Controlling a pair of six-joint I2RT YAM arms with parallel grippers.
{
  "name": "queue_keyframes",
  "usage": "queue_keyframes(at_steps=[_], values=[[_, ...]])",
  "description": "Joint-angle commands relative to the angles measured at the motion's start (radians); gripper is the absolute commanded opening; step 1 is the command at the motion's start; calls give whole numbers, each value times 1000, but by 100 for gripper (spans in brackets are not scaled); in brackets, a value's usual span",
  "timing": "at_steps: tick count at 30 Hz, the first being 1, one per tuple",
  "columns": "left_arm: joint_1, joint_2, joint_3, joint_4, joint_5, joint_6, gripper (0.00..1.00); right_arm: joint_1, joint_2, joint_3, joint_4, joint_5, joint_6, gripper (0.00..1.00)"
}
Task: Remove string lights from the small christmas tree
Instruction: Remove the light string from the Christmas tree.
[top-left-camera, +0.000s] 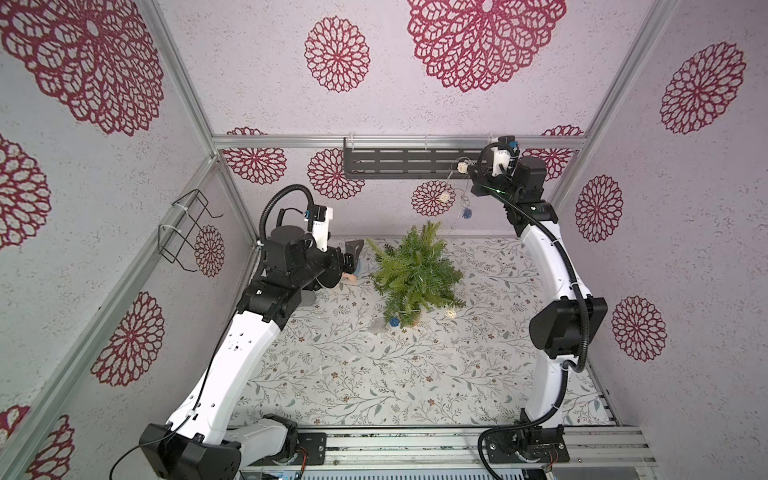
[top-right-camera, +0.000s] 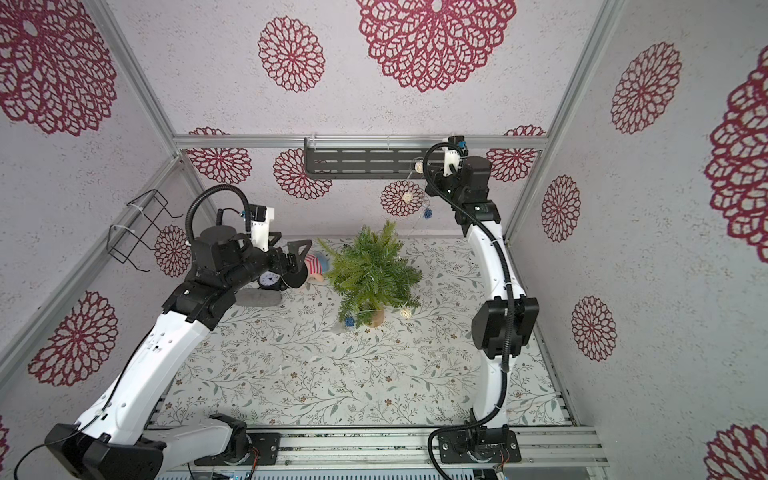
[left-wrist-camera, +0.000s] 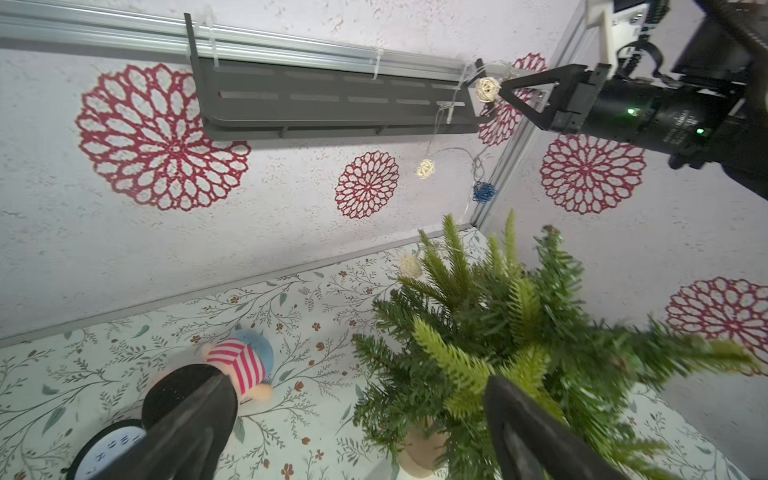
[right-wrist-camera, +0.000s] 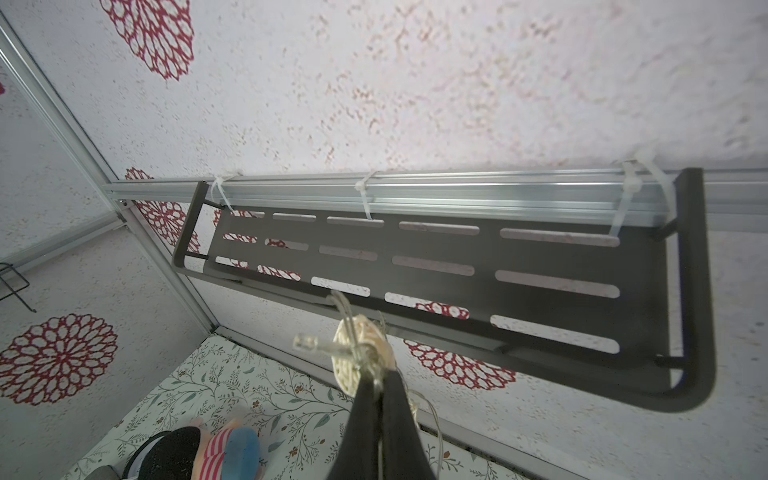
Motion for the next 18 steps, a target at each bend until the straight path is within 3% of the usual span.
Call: queue_keyframes(at_steps=[1, 11, 18], values=[[4, -78, -103, 102, 141, 49, 96, -4, -65, 42, -14, 16, -16, 0], [0, -166, -309, 205, 391, 53, 93, -5, -137, 24, -115, 65, -74, 0], [-6, -164, -457, 410, 410, -26, 92, -4, -178, 1, -153, 93, -93, 0]])
